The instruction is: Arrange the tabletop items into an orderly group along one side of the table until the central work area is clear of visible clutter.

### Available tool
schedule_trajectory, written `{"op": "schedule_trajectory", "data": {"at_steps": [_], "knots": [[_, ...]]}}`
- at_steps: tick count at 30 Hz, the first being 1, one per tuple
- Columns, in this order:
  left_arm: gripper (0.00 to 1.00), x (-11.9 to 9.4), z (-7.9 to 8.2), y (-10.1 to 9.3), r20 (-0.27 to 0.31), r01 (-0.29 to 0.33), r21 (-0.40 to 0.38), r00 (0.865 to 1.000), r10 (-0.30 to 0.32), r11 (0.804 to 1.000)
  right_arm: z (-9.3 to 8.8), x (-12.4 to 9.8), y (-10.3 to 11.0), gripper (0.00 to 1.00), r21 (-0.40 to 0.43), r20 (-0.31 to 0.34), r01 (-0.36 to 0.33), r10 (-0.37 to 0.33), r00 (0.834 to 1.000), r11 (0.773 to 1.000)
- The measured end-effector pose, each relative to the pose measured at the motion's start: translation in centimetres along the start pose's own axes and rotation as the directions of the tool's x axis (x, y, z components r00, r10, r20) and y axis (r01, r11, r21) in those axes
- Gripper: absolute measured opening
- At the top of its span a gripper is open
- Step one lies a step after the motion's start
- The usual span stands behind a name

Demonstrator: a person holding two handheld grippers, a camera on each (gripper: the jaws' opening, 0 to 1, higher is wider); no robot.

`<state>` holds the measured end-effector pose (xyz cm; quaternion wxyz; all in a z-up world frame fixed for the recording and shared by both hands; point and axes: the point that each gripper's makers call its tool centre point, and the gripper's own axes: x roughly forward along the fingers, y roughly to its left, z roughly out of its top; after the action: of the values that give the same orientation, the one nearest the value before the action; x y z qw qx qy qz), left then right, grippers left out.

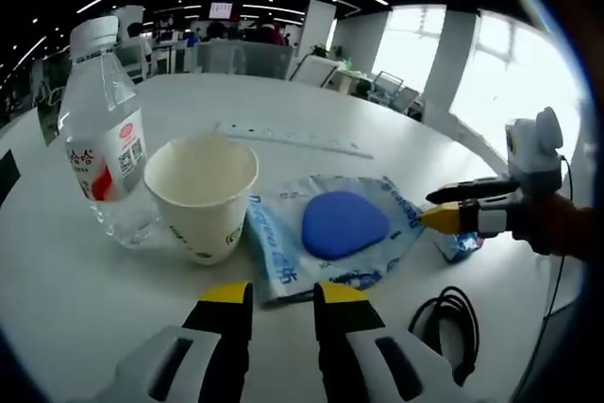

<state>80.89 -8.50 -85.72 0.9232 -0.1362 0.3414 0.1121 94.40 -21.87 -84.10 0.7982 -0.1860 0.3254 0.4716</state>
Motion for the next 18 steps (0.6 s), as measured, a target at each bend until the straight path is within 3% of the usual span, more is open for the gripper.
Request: {"op": "schedule_trajectory", "data": {"at_steps": [5,9,11,14,18], "knots": [[0.21,0.5,0.0,0.0,0.004,0.003,-0.023,1.000,-0.003,1.000,-0.9,1.0,-0.3,0.27,-0.007,-0.037,0.022,-0.022,0.999,1.000],[0.16,1.0,-0.1,0.2,-0.012,0.009,-0.036,1.000,-0.010,0.999,-1.6,1.5,-0.7,0.15,-0.011,-0.073,0.056,-0.056,0.996,0.998],[0.14,1.3,-0.2,0.5,-0.014,0.006,-0.036,1.000,-0.007,0.999,-1.8,1.7,-1.5,0.11,0.018,-0.081,0.112,-0.110,0.991,0.994],[0.12,1.6,-0.6,0.6,-0.023,0.021,-0.085,0.999,-0.023,0.996,-2.2,1.8,-1.2,0.10,0.048,-0.089,0.099,-0.094,0.992,0.994],[0.09,1.7,-0.6,0.6,-0.029,0.029,-0.059,0.999,-0.030,0.998,-2.2,1.7,-1.0,0.07,0.050,-0.095,0.104,-0.099,0.991,0.993]]}}
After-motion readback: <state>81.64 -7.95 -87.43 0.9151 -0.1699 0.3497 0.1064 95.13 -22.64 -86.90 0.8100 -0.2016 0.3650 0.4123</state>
